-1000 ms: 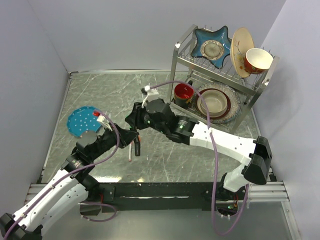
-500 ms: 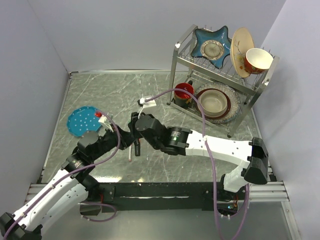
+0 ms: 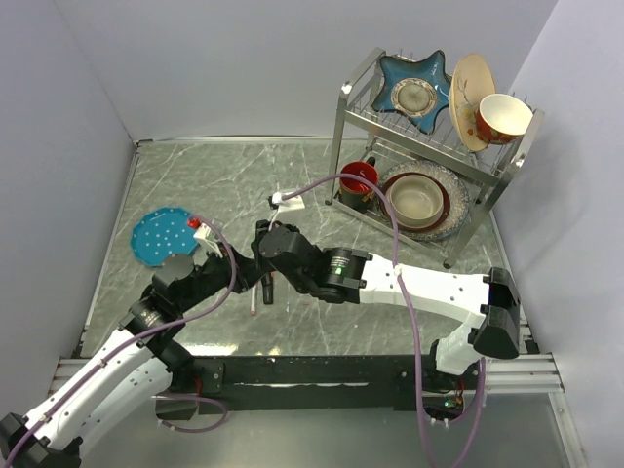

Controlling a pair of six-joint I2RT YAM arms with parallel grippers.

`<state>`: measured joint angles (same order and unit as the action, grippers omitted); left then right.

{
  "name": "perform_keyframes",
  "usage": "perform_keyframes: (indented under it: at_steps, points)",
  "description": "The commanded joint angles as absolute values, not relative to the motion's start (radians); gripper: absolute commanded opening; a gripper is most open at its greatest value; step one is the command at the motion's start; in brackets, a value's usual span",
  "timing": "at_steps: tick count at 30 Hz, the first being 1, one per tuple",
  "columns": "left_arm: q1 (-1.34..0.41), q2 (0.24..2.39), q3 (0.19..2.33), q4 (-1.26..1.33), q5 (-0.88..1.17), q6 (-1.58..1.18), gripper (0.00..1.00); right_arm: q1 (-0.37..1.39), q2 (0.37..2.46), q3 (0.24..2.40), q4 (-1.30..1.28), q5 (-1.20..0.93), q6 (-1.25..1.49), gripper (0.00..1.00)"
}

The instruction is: Insert the pens into the pen caps

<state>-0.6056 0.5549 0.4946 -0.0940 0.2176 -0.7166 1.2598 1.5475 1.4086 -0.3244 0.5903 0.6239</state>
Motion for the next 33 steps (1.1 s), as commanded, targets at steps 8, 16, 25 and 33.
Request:
perform_keyframes:
  at_steps: [8, 16, 25, 33]
  points:
    - [-0.597, 0.557, 0.607, -0.032, 0.178, -0.641, 0.01, 1.310, 1.508, 1.400, -0.322, 0.532, 0.537, 0.31]
    - [-0.598, 0.572, 0.626, -0.017, 0.195, -0.617, 0.01, 1.321, 1.508, 1.430, -0.377, 0.561, 0.542, 0.38]
    - [-0.597, 0.577, 0.617, 0.071, 0.331, -0.609, 0.01, 1.321, 1.422, 1.385, -0.270, 0.517, 0.496, 0.49]
    - [-0.597, 0.563, 0.637, 0.052, 0.345, -0.588, 0.01, 1.318, 1.310, 1.329, -0.227, 0.555, 0.468, 0.58]
